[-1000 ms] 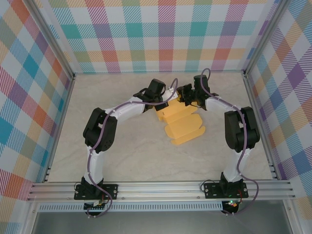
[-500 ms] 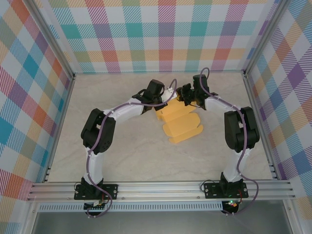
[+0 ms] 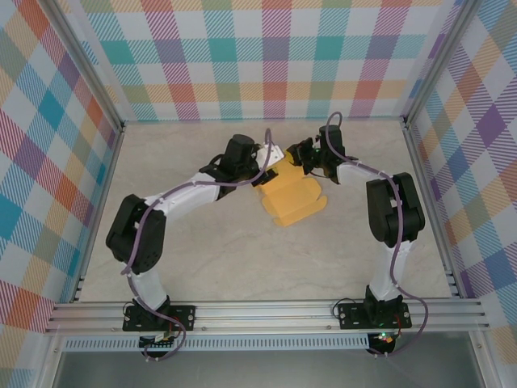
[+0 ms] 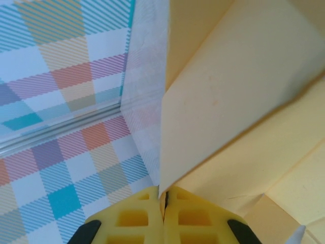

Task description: Fold the paper box

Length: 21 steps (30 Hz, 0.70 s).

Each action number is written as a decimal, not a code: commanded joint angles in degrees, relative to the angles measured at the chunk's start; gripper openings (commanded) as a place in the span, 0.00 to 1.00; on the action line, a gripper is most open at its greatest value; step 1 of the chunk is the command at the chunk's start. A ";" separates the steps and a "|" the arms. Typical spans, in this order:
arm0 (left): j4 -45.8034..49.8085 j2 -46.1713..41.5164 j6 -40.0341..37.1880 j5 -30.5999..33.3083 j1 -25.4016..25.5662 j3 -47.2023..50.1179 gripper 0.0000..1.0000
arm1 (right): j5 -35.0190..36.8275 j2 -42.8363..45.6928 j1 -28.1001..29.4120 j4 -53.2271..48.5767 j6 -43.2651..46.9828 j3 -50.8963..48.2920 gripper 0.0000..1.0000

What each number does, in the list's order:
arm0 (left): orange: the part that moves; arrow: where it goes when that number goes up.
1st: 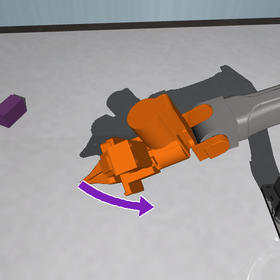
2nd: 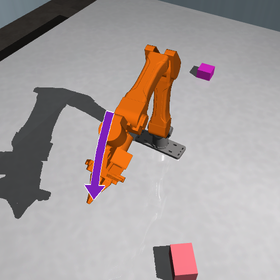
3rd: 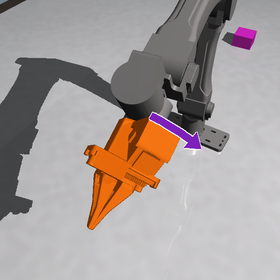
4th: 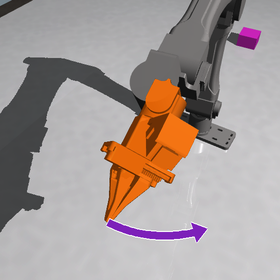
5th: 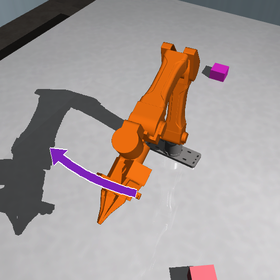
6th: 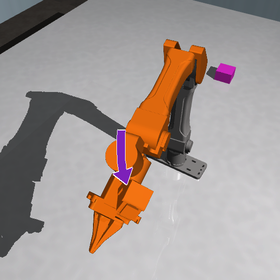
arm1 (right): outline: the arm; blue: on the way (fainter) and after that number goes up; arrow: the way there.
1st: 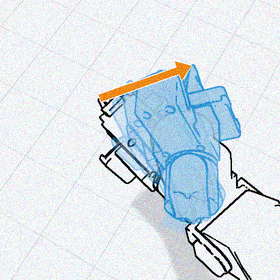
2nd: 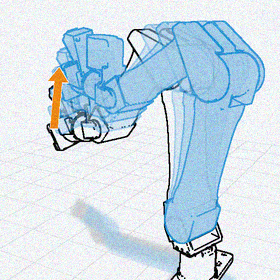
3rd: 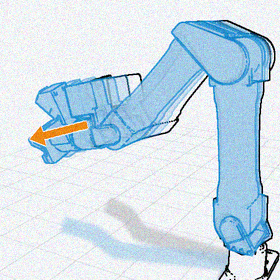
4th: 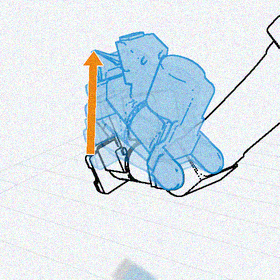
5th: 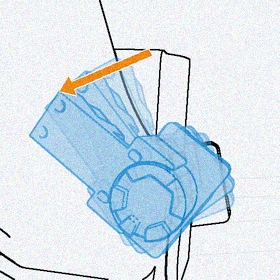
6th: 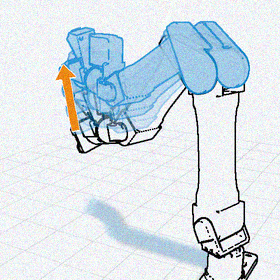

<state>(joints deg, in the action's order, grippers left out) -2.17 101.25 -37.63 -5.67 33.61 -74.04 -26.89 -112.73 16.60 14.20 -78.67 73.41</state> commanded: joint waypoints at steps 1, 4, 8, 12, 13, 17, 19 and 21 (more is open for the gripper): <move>-8.10 -7.73 9.90 -3.80 -3.09 5.70 0.79 | -4.01 -0.21 -0.25 6.86 2.02 -2.23 0.03; -14.90 -12.48 17.55 2.34 -5.37 12.73 1.00 | -6.54 -0.38 -0.58 8.78 2.46 -2.58 0.03; -11.43 -14.82 18.76 -1.84 -10.23 16.99 1.00 | -8.69 -0.46 -0.80 8.52 3.88 -2.14 0.03; -11.10 -14.22 15.25 -14.40 -15.01 21.91 1.00 | -10.21 -1.22 -0.87 9.55 3.82 -2.28 0.03; -11.74 -13.71 14.01 -16.18 -15.28 23.36 1.00 | -10.51 -1.42 -0.87 10.08 3.68 -2.47 0.03; -17.73 -10.30 15.54 -22.14 -15.50 26.19 1.00 | -11.54 -1.71 -0.96 10.58 3.71 -2.93 0.02; -20.26 -8.75 15.92 -22.04 -15.26 26.65 0.99 | -12.03 -1.60 -0.98 10.39 3.95 -3.01 0.02; -22.08 -6.67 16.10 -21.24 -15.18 25.91 0.98 | -12.36 -1.53 -0.96 9.92 4.39 -3.09 0.02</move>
<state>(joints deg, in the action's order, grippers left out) -17.52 93.06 -21.93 -23.31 18.33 -47.81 -37.19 -113.47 16.05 21.98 -75.99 70.91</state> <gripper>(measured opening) 0.983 0.049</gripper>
